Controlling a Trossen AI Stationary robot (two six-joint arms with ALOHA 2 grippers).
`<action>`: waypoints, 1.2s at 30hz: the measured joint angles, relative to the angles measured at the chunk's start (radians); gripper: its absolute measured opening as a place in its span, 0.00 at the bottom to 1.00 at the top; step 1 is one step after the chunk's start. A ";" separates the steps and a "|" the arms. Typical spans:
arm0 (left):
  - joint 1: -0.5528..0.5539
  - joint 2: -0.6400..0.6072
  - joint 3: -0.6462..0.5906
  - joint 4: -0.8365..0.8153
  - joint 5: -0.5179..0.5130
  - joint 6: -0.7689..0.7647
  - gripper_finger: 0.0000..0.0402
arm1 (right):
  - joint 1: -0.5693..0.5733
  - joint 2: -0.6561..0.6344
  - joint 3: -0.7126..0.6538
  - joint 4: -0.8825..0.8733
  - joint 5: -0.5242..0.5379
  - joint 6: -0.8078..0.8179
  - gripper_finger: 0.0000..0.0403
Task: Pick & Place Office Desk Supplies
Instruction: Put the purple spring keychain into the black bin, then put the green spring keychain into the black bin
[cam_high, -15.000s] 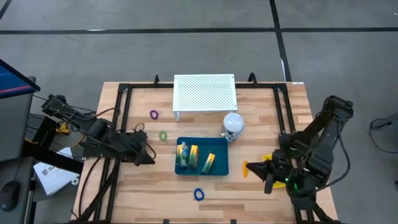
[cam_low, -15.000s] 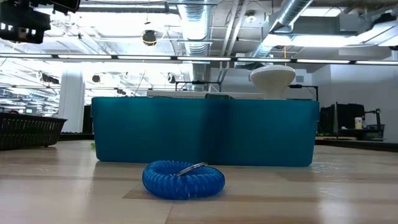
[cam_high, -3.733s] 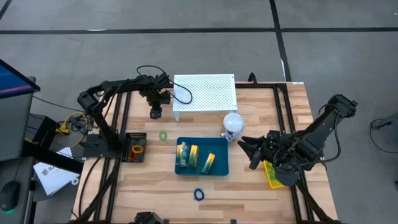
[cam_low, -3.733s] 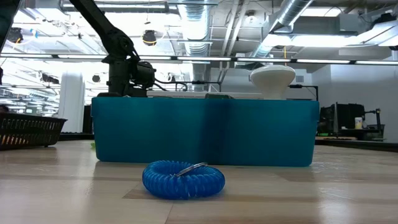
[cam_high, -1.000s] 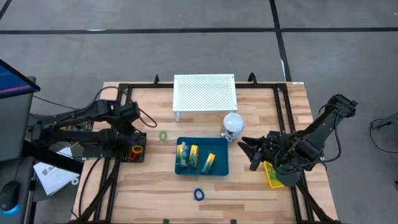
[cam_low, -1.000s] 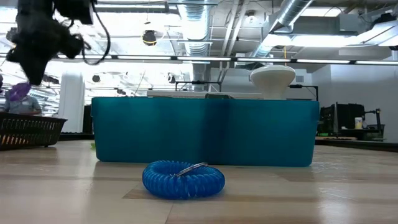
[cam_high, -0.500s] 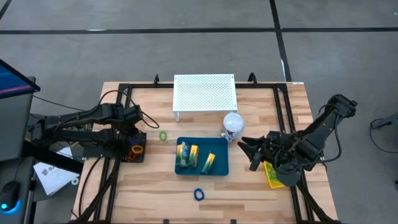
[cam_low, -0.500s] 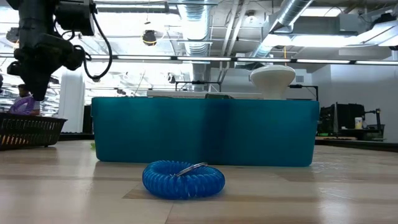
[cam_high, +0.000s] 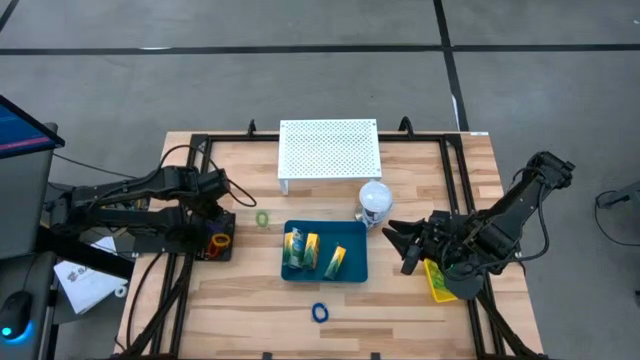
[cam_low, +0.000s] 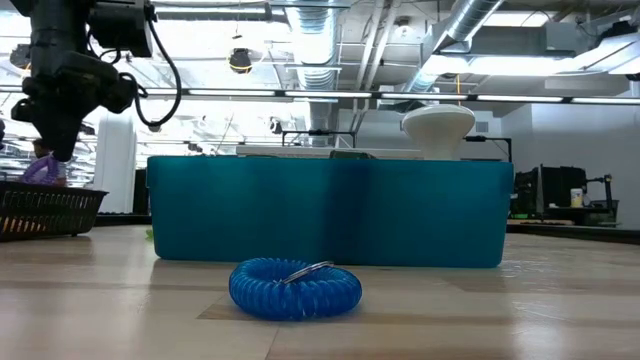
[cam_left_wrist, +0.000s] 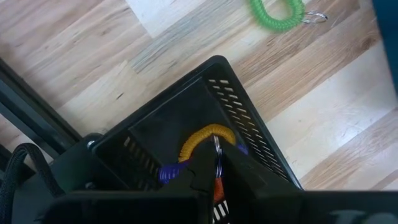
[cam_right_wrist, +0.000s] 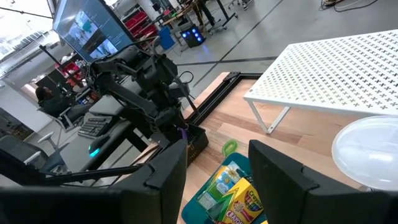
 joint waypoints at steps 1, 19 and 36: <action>0.000 0.000 0.000 -0.001 0.001 0.000 0.04 | 0.000 0.000 0.000 0.000 -0.001 0.000 0.42; 0.000 0.000 0.000 0.017 0.001 0.000 0.35 | 0.000 0.000 0.000 0.001 -0.017 0.000 0.42; -0.214 0.248 0.032 0.352 0.204 0.493 0.34 | 0.000 0.000 0.000 0.000 -0.021 0.005 0.42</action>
